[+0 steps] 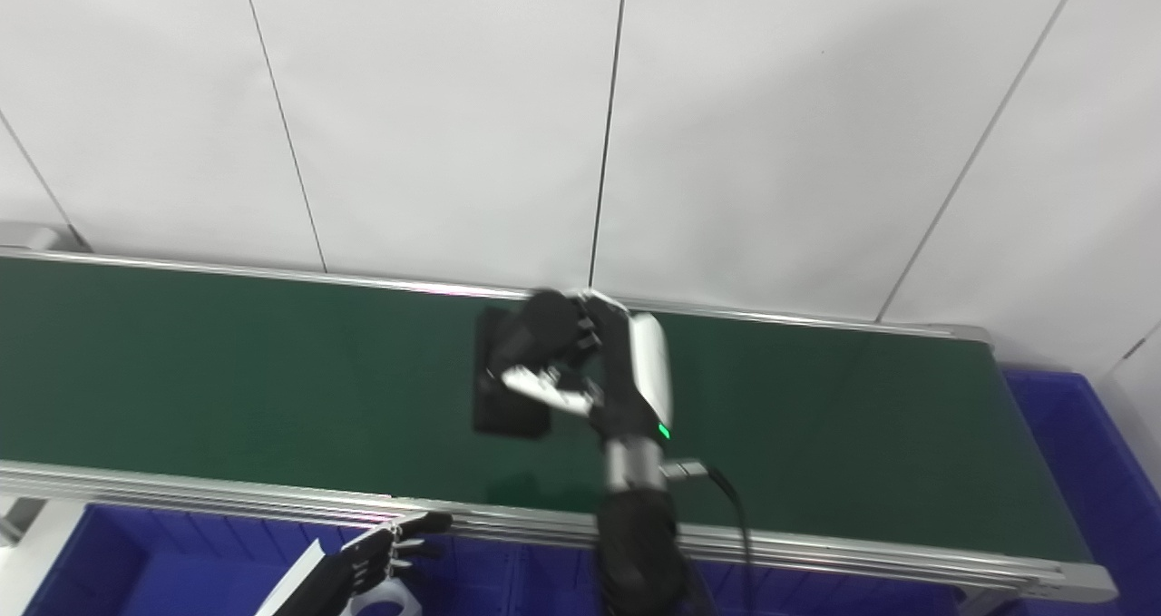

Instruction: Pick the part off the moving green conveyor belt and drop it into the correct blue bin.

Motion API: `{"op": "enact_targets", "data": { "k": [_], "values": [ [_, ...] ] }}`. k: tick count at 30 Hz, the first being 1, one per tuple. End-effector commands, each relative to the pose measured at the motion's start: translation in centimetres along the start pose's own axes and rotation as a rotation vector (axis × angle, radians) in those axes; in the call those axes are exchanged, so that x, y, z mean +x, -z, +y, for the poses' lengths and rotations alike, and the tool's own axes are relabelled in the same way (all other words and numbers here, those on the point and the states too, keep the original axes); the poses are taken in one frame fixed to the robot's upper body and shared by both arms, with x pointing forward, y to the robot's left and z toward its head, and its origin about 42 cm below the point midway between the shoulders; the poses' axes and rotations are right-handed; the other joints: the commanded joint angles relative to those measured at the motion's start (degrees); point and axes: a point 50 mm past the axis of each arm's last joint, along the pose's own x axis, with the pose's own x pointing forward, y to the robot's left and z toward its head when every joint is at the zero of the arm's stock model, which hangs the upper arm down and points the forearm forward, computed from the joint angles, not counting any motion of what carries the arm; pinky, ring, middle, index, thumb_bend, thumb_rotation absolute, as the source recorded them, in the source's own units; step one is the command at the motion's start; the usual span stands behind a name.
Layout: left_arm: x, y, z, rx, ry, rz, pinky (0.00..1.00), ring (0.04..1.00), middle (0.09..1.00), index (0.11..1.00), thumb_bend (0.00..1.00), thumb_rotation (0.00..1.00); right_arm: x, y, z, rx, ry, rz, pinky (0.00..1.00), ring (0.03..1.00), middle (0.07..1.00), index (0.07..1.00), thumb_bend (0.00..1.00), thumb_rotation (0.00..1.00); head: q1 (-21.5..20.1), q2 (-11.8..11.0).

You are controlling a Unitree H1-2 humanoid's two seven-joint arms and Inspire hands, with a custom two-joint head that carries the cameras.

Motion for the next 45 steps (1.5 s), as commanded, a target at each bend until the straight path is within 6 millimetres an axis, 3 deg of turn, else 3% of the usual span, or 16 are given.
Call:
{"op": "enact_targets", "data": {
  "k": [1,5,10,19,24,26,33,38,45],
  "values": [
    [0.3,-1.2,0.7,0.016,-0.002,-0.044,0.69,0.782,0.858,0.842,0.83,0.21,-0.4,-1.0,-1.0,0.008,0.005,-0.022,0.32,0.364,0.436,0.549,0.51,0.0,0.01,0.07],
    [0.4,-1.5,1.1,0.012,-0.002,-0.043,0.69,0.783,0.857,0.839,0.83,0.2,-4.0,0.1,-3.1,-0.014,-0.027,0.007,0.32,0.369,0.436,0.549,0.51,0.0,-0.66,1.18],
    [0.7,-2.2,1.4,-0.005,-0.001,-0.044,0.68,0.777,0.853,0.833,0.84,0.18,-6.8,1.2,-5.7,-0.056,-0.087,0.035,0.33,0.376,0.472,0.504,0.52,0.0,-1.59,4.47],
    [1.4,-3.4,2.0,-0.033,0.006,-0.057,0.66,0.756,0.835,0.823,0.84,0.17,-7.9,1.7,-8.7,-0.117,-0.16,0.104,0.33,0.377,0.439,0.55,0.51,0.0,-2.3,8.3],
    [1.4,-3.7,2.2,-0.033,0.006,-0.06,0.64,0.748,0.831,0.823,0.84,0.16,-7.9,2.3,-9.8,-0.269,-0.296,0.165,0.36,0.401,0.44,0.552,0.51,0.0,-2.52,9.27],
    [1.4,-3.8,2.3,-0.03,0.008,-0.062,0.64,0.747,0.83,0.825,0.84,0.16,-7.7,2.7,-10.0,-0.32,-0.348,0.177,0.36,0.403,0.466,0.516,0.52,0.0,-2.5,9.55],
    [1.2,-4.2,2.4,-0.031,0.009,-0.061,0.65,0.753,0.831,0.819,0.85,0.18,-7.4,3.7,-9.8,-0.45,-0.449,0.219,0.35,0.417,0.443,0.547,0.51,0.0,-2.87,10.23],
    [1.2,-4.4,2.6,-0.026,0.012,-0.056,0.65,0.76,0.833,0.815,0.85,0.18,-7.4,4.7,-9.2,-0.556,-0.503,0.235,0.36,0.418,0.482,0.493,0.52,0.0,-3.11,10.76],
    [1.2,-4.5,2.8,-0.022,0.013,-0.055,0.66,0.762,0.833,0.821,0.85,0.19,-7.6,5.6,-7.8,-0.612,-0.557,0.285,0.42,0.489,0.452,0.547,0.52,0.0,-3.53,10.93]
  ]
}}
